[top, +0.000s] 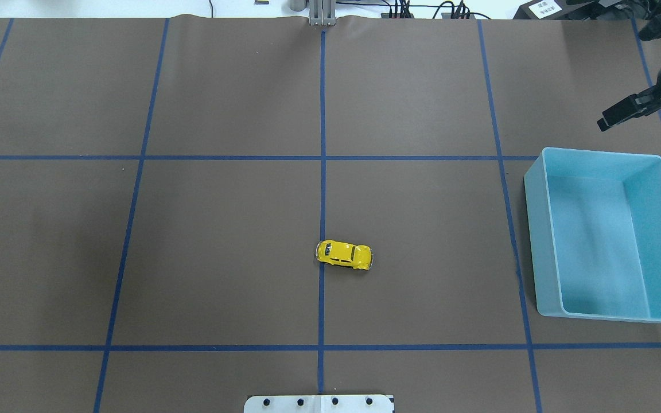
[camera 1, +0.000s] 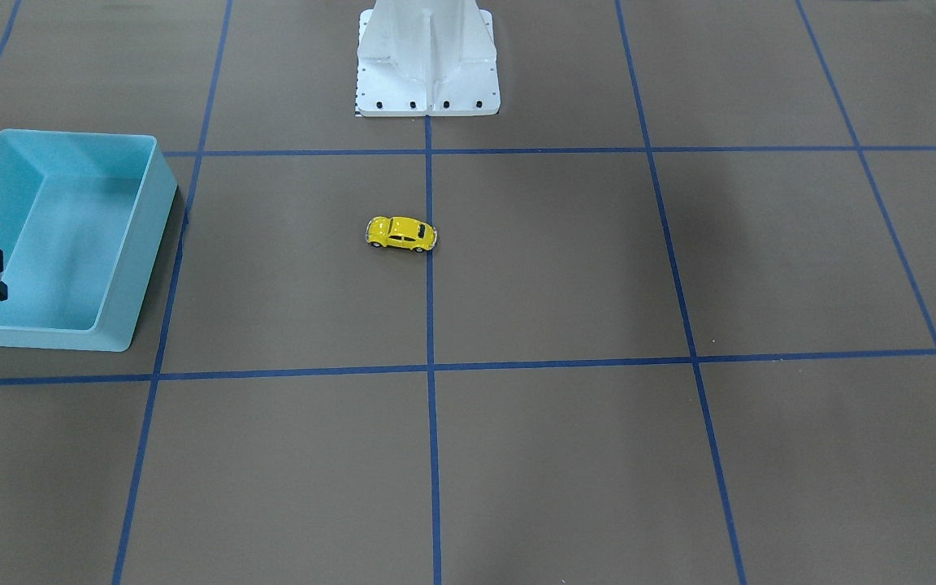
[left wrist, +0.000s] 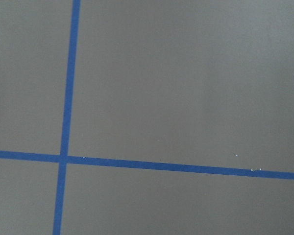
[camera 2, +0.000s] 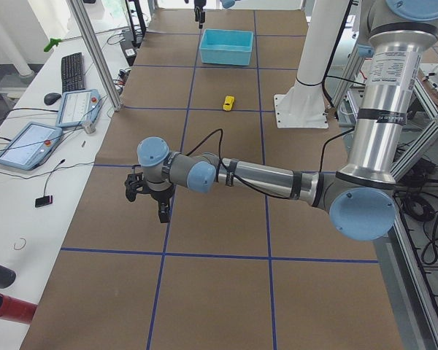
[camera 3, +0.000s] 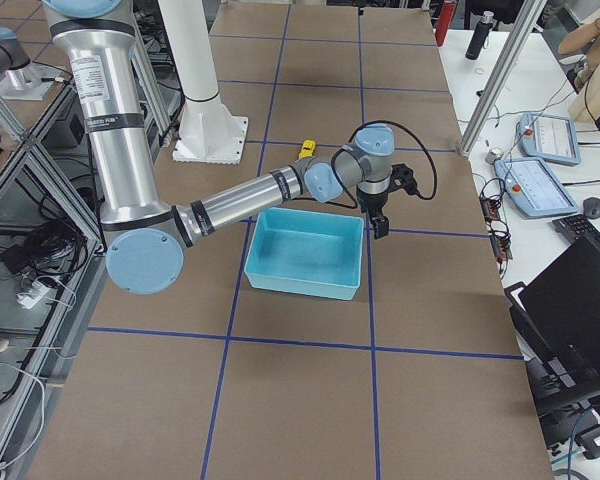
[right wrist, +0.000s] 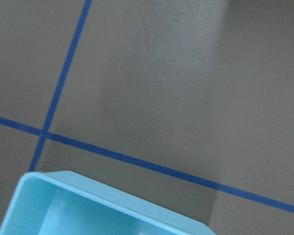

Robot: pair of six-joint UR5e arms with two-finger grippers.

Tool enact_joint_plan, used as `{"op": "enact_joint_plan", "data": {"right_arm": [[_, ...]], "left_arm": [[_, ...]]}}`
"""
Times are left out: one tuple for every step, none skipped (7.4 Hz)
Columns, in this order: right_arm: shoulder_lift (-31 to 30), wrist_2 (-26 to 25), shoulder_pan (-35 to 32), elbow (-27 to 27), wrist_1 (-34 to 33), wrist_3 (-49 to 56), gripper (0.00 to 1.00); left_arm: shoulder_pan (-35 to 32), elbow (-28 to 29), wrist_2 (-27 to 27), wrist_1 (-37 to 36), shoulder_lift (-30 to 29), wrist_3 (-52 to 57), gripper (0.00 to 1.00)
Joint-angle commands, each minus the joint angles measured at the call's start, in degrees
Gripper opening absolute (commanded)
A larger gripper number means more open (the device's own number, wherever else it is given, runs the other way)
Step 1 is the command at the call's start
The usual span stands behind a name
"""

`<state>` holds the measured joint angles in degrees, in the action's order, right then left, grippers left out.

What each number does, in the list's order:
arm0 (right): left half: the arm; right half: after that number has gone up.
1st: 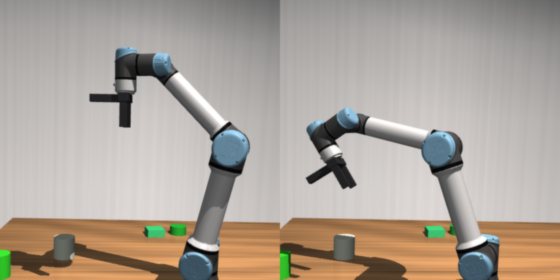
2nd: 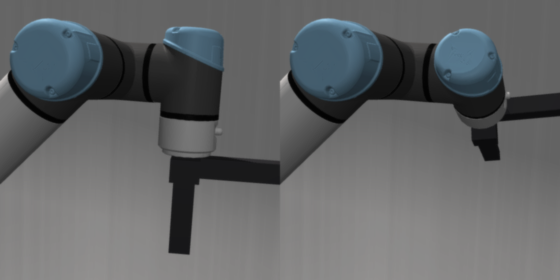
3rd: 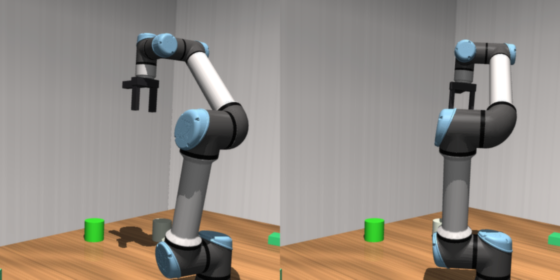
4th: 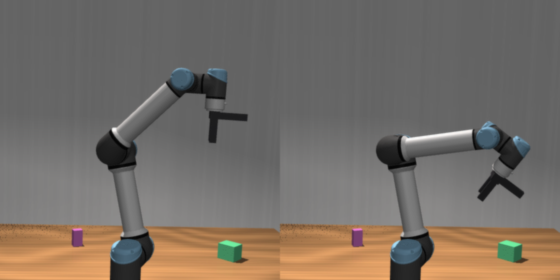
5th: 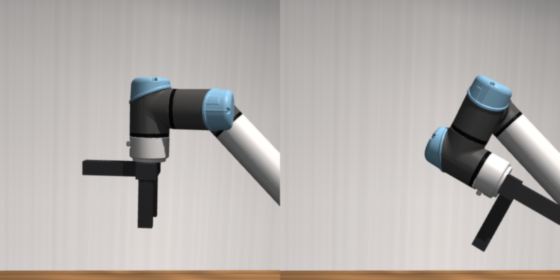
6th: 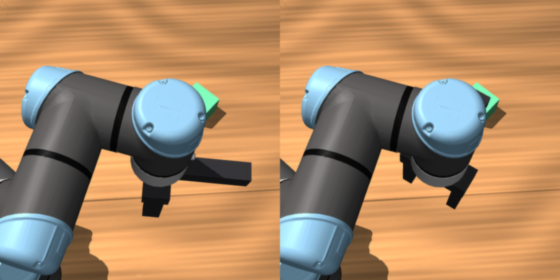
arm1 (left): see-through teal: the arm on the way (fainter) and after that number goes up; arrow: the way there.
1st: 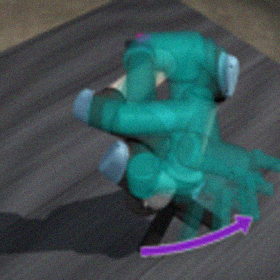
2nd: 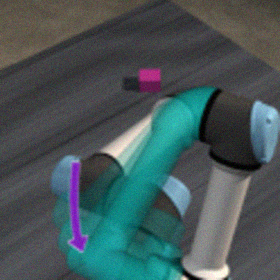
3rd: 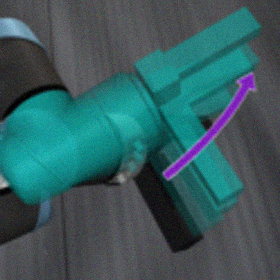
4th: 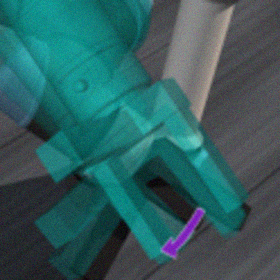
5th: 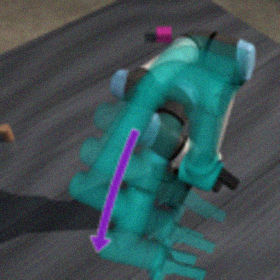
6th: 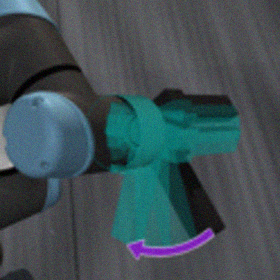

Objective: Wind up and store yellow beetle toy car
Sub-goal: 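Swing the right gripper over to the stopped yellow car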

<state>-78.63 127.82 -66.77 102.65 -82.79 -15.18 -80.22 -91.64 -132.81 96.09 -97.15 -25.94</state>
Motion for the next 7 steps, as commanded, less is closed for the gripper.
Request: {"op": "enact_joint_plan", "data": {"right_arm": [[5.99,-2.82,8.28,0.45,-1.84,-0.12,1.0],[8.9,-2.67,9.45,2.01,-6.03,0.06,1.0],[11.8,-3.53,15.03,3.94,-11.38,-0.2,1.0],[16.1,-6.24,18.83,5.96,-17.7,-0.21,1.0],[18.31,-6.7,24.26,5.2,-18.72,0.93,1.0],[20.6,-7.75,30.15,5.63,-18.73,1.63,1.0],[24.36,-15.16,35.51,4.42,-18.9,1.29,0.99]], "left_arm": [[-1.68,-3.36,1.24,-1.96,5.1,5.08,1.0],[-3.78,-3.46,0.72,-2.05,6.43,5.11,1.0],[-5.19,-3.89,0.54,-2.13,8.1,5.11,1.0],[-6.86,-3.72,-0.59,-2.31,8.64,5.11,1.0],[-7.4,-3.72,-3.56,-2.4,9.51,5.11,1.0],[-8.01,-3.9,-3.77,-1.62,11.52,6.16,1.0],[-8.11,-4.42,-3.42,-2.3,10.93,6.69,1.0]]}}
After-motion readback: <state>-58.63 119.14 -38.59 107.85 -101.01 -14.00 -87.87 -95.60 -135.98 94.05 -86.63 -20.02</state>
